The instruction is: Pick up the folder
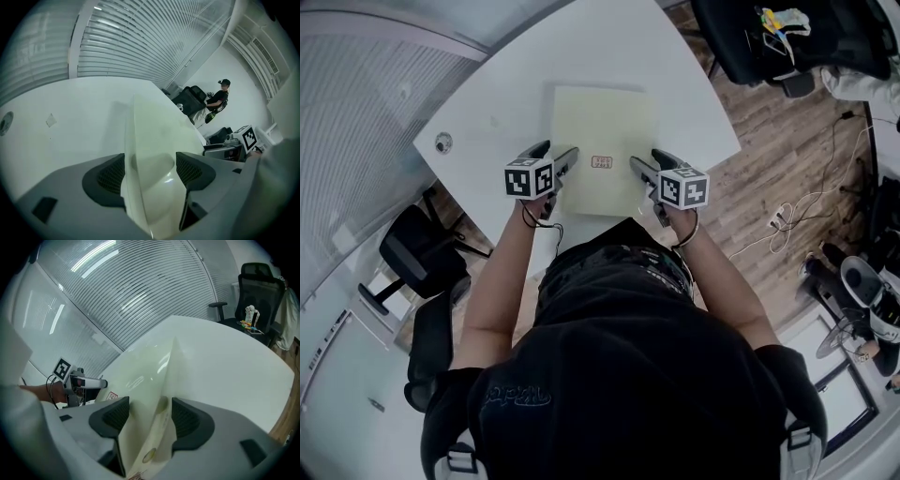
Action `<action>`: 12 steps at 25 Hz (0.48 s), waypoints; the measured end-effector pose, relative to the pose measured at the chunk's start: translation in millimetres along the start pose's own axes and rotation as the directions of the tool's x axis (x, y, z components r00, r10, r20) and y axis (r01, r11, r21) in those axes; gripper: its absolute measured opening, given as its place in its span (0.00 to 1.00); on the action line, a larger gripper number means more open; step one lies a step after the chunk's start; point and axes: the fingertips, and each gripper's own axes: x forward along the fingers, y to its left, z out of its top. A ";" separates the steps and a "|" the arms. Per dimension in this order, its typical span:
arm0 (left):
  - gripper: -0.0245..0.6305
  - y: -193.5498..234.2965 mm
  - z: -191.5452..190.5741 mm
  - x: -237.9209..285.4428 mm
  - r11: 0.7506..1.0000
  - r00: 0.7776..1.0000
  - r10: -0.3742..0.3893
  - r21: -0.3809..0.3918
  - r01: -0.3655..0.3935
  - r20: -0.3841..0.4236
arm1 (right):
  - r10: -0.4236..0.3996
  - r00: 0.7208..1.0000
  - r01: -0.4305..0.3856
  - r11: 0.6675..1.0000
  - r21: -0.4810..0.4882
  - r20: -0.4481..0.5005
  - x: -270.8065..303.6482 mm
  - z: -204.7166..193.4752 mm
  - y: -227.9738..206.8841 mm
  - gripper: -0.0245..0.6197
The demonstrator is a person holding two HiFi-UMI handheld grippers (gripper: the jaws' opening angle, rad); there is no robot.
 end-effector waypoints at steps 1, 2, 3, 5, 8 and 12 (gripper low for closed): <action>0.56 -0.1 -1.8 1.4 1.000 1.000 -0.010 -0.005 0.010 -0.009 | 0.008 1.000 -0.008 1.000 0.002 -0.001 0.9 0.1 -0.2 0.47; 0.56 -0.3 -3.3 2.8 1.000 1.000 -0.021 -0.009 0.021 -0.018 | 0.016 1.000 -0.016 1.000 0.003 -0.003 1.7 0.3 -0.6 0.48; 0.56 -0.5 -4.3 4.1 0.999 0.999 -0.031 -0.014 0.030 -0.023 | 0.026 1.000 -0.026 1.000 0.005 -0.006 2.6 0.3 -1.0 0.48; 0.56 -0.4 -5.7 6.1 0.999 0.999 -0.045 -0.026 0.044 -0.025 | 0.050 0.999 -0.050 0.999 0.010 -0.013 4.5 -0.6 -1.7 0.48; 0.56 0.2 -6.5 7.6 0.998 0.998 -0.052 -0.035 0.051 -0.031 | 0.069 0.997 -0.069 0.998 0.001 -0.022 6.5 -1.4 -2.1 0.50; 0.57 0.0 -5.0 11.3 0.997 0.997 -0.069 -0.024 0.068 -0.041 | 0.105 0.994 -0.105 0.995 0.003 -0.035 10.7 -1.5 -4.0 0.52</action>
